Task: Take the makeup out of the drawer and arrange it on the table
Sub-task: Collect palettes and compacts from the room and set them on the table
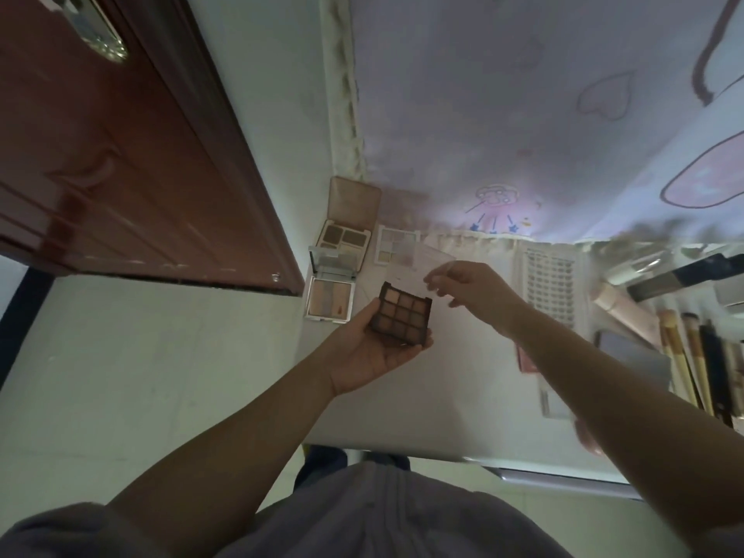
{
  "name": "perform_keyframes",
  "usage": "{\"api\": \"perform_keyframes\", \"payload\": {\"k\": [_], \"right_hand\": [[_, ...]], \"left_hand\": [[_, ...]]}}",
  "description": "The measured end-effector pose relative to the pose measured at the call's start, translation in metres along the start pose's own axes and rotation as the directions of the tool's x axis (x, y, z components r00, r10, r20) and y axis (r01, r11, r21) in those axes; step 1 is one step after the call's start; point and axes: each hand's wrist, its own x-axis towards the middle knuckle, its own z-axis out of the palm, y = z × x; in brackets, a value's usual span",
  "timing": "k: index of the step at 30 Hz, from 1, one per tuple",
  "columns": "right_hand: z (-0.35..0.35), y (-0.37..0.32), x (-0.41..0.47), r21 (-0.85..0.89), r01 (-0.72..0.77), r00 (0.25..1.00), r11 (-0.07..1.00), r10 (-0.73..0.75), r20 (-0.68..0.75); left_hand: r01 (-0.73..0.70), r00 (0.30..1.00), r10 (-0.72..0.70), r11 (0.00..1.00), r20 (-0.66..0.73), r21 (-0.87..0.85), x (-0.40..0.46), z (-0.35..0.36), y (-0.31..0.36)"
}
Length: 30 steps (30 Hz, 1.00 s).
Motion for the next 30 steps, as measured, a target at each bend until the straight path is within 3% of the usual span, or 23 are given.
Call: {"api": "perform_keyframes", "payload": {"k": [2, 6, 10, 17, 19, 22, 25, 27, 30], "right_hand": [[0.006, 0.005, 0.008, -0.152, 0.011, 0.992, 0.988, -0.030, -0.121], [0.024, 0.010, 0.030, -0.155, -0.014, 0.973, 0.988, -0.022, -0.229], [0.038, 0.012, 0.046, -0.239, 0.000, 0.972, 0.971, -0.057, -0.228], [0.044, 0.016, 0.045, -0.320, -0.041, 0.978, 0.946, -0.028, -0.208], [0.038, 0.015, 0.038, -0.297, -0.067, 0.977, 0.953, 0.002, -0.215], [0.008, 0.013, 0.015, -0.199, -0.072, 0.965, 0.977, 0.018, -0.261], [-0.038, 0.019, -0.028, -0.175, -0.093, 0.960, 0.980, 0.042, -0.278], [-0.065, 0.030, -0.067, -0.306, -0.132, 0.961, 0.943, 0.046, -0.272], [-0.091, 0.058, -0.125, -0.588, -0.200, 0.964, 0.783, 0.048, -0.263]], "left_hand": [[-0.030, 0.990, 0.031, 1.000, -0.139, 0.007, 0.001, -0.003, -0.002], [-0.147, 0.933, 0.091, 0.980, -0.349, -0.136, -0.001, -0.008, -0.005], [-0.234, 0.912, 0.134, 0.946, -0.387, -0.224, -0.004, -0.006, 0.000], [-0.259, 0.880, 0.158, 0.950, -0.448, -0.174, -0.007, 0.001, 0.005], [-0.214, 0.880, 0.138, 0.970, -0.454, -0.120, -0.007, 0.001, 0.003], [0.024, 0.901, 0.022, 0.995, -0.434, 0.100, -0.006, 0.005, -0.010], [0.205, 0.917, -0.044, 0.904, -0.397, 0.374, 0.009, 0.021, -0.039], [0.245, 0.931, -0.054, 0.825, -0.360, 0.510, 0.026, 0.038, -0.064], [0.265, 0.944, -0.078, 0.757, -0.321, 0.597, 0.051, 0.063, -0.104]]}}
